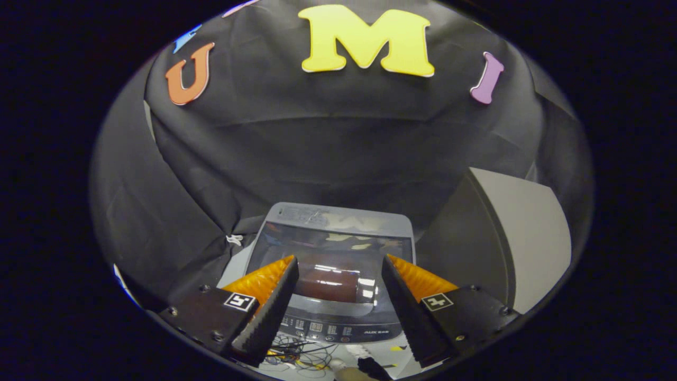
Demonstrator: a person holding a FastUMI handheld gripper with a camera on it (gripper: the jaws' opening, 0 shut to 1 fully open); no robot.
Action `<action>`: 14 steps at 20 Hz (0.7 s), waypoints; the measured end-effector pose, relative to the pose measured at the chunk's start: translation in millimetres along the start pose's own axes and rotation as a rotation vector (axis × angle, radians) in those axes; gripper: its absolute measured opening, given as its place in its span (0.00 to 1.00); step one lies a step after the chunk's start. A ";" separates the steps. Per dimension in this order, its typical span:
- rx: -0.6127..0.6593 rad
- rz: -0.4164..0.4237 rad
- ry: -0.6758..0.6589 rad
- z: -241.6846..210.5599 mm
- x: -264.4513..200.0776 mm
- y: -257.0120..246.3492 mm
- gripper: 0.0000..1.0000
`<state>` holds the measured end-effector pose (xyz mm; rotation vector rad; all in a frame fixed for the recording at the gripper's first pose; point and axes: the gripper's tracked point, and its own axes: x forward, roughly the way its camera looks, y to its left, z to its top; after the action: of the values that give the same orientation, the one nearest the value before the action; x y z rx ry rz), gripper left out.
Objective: Put the clothes into the washing machine and then close the washing machine lid.
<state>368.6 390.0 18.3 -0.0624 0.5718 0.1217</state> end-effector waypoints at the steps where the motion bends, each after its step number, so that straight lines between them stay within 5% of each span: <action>1: 0.011 0.002 -0.022 -3.5 -12.4 -7.0 0.99; 14: 0.084 0.035 -0.336 -32.0 -171.8 -144.6 0.99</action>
<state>227.4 227.0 88.4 0.0497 0.2425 0.1387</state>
